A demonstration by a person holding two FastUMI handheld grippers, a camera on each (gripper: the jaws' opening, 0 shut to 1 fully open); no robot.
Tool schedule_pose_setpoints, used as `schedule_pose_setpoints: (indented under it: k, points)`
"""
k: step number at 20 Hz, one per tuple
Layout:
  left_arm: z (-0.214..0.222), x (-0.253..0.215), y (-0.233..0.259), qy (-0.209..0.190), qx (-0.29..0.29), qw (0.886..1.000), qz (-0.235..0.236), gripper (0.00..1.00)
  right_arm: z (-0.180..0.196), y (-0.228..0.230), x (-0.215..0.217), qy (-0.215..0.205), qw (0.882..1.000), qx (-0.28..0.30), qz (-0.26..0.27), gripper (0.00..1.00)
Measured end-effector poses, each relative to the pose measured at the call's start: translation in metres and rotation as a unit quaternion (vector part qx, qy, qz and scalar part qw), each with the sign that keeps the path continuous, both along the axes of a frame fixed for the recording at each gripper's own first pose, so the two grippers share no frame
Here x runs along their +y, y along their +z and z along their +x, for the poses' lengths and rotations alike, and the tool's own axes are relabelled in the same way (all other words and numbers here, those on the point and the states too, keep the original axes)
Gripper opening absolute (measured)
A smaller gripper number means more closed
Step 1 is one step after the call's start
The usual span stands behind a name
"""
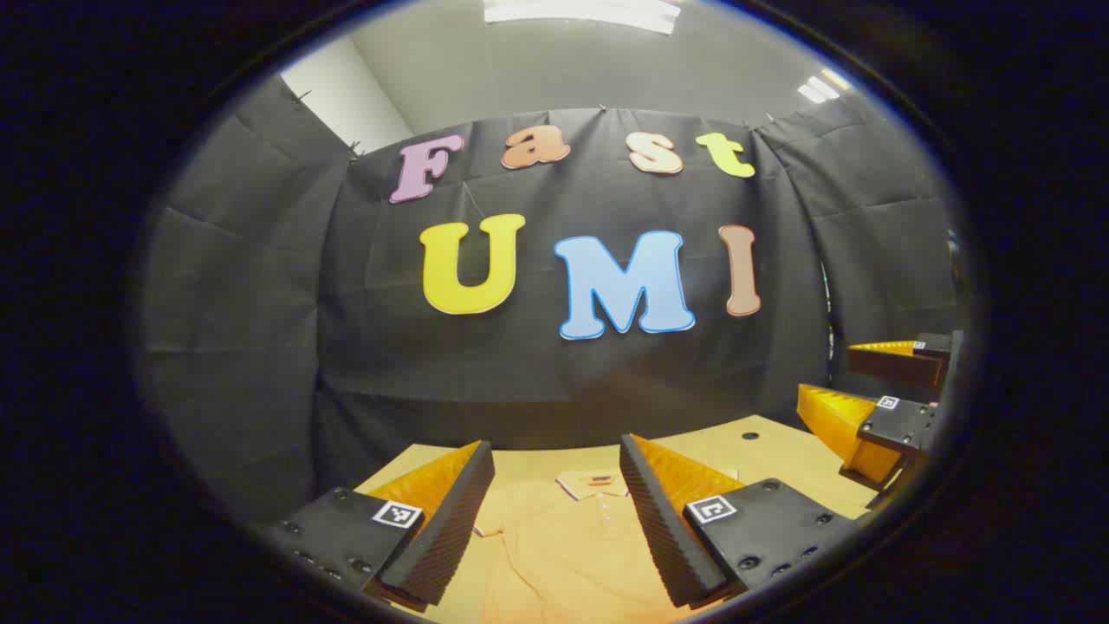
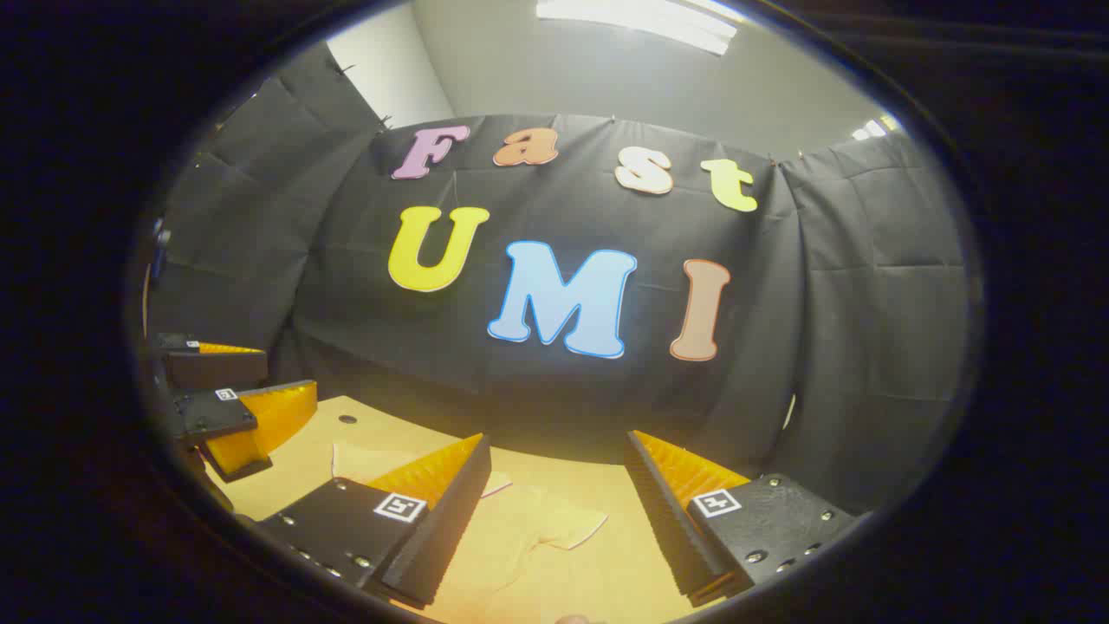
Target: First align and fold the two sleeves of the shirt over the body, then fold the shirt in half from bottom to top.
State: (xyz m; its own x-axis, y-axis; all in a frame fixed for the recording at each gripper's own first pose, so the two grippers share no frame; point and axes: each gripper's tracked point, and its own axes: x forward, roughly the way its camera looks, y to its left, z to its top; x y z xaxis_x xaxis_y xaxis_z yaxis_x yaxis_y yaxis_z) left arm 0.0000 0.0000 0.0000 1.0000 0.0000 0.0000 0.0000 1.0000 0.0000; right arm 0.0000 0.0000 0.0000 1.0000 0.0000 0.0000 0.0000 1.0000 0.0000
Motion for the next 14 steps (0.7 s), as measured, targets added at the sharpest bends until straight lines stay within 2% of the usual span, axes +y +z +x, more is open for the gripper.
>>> schedule_pose_setpoints:
  k: [3, 6, 8, 9, 10, 11, 12, 14]
  points:
    - [0.013, 0.01, -0.008, 0.021, 0.006, 1.0, -0.016, 0.95, 0.008, -0.002, 0.0, 0.009, 1.0, -0.014, -0.023, 0.93]
    - [0.024, 0.018, -0.012, 0.032, 0.007, 0.999, -0.023, 0.95, 0.016, -0.005, 0.001, 0.019, 1.0, -0.019, -0.014, 0.93]
    - [0.033, 0.02, -0.012, 0.026, 0.011, 0.999, -0.02, 0.95, 0.021, -0.013, 0.002, 0.016, 1.0, -0.006, -0.004, 0.96]
    - [0.039, 0.02, -0.009, 0.021, 0.007, 1.0, -0.018, 0.95, 0.024, -0.01, 0.0, 0.009, 1.0, -0.008, 0.003, 0.93]
    - [0.045, 0.02, -0.008, 0.015, 0.012, 1.0, -0.014, 0.95, 0.028, -0.012, -0.003, -0.002, 1.0, 0.0, 0.006, 0.96]
    - [0.05, 0.02, -0.01, 0.008, 0.014, 1.0, -0.01, 0.95, 0.032, -0.02, -0.003, -0.007, 1.0, 0.015, 0.008, 0.93]
    - [0.056, 0.021, -0.009, 0.003, 0.011, 1.0, -0.005, 0.95, 0.035, -0.021, -0.002, -0.008, 1.0, 0.017, 0.011, 0.96]
    - [0.069, 0.025, -0.007, -0.002, 0.004, 1.0, -0.001, 0.95, 0.043, -0.018, -0.009, -0.025, 0.999, 0.016, 0.017, 0.93]
